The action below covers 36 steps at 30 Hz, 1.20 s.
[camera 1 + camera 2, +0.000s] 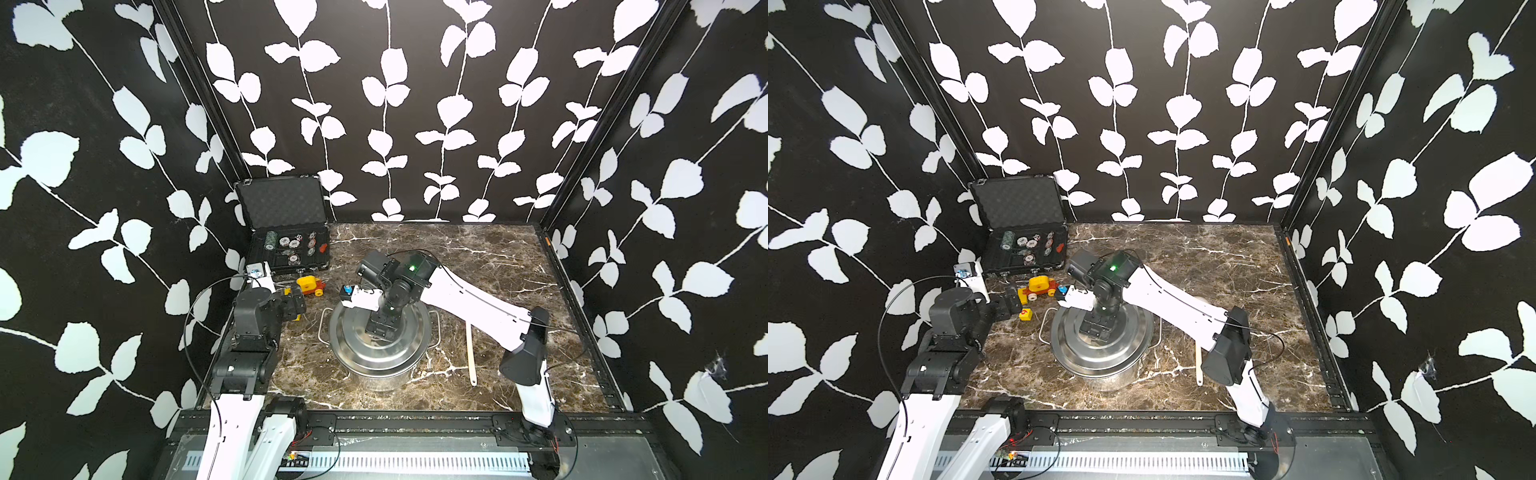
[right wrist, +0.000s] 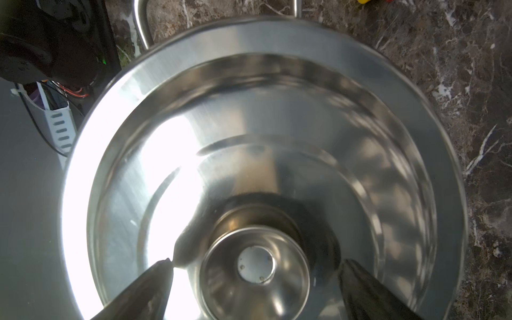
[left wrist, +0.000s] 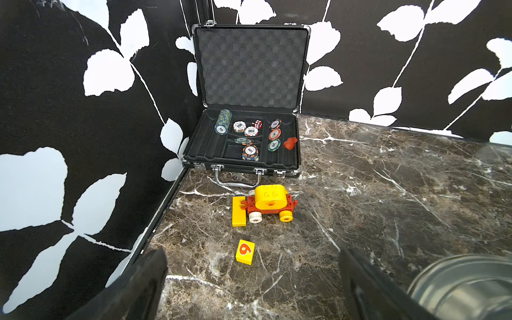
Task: Stir the soup with a spoon
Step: Pick up the lid from the pan.
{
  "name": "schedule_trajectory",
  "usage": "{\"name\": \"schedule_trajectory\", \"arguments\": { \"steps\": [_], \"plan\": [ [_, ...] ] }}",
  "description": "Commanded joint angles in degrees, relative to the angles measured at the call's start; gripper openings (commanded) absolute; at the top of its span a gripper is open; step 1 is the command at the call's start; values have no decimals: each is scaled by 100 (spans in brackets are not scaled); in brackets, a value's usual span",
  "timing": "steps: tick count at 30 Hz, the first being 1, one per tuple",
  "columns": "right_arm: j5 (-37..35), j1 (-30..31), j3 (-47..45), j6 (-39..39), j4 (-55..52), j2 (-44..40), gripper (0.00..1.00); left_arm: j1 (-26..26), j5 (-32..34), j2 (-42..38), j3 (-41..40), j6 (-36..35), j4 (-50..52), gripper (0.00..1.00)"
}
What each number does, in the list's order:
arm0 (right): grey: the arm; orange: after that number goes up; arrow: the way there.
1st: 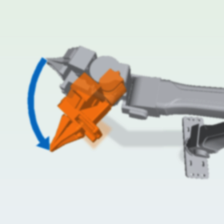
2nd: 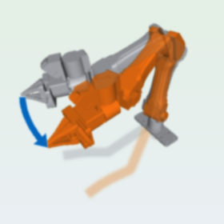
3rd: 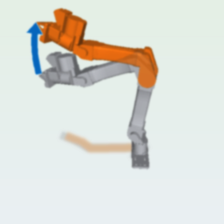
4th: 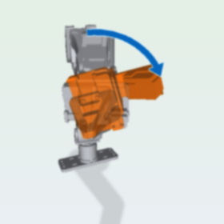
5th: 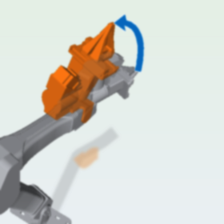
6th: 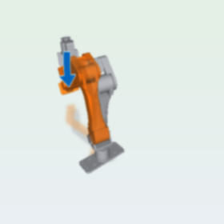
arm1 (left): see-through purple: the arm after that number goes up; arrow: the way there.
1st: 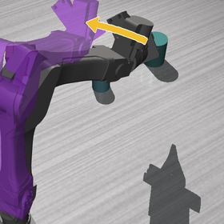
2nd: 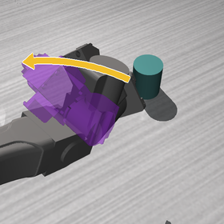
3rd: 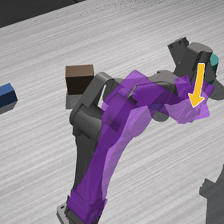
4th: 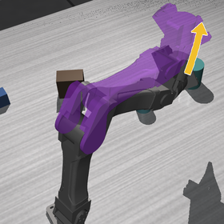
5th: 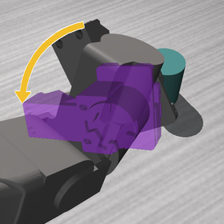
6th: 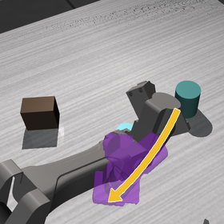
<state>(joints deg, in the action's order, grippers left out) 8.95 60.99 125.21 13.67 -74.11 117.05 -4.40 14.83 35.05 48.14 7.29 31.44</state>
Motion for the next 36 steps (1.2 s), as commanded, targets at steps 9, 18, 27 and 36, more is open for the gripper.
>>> {"name": "schedule_trajectory", "arguments": {
  "steps": [9, 18, 27, 36],
  "plan": [
    [-299, 27, 275, 39, -655, 364, 76, 11, 33, -61, -27, -164, -100, 99],
    [-572, 45, 477, -44, -690, 479, 40, 10, 28, -80, -36, -135, -114, 99],
    [-311, 47, 434, -166, -134, 132, 34, 10, 143, -189, 17, -227, -16, 99],
    [193, -107, -201, -396, 929, -697, 31, 10, 865, -419, 71, -360, 159, 99]
  ]
}}
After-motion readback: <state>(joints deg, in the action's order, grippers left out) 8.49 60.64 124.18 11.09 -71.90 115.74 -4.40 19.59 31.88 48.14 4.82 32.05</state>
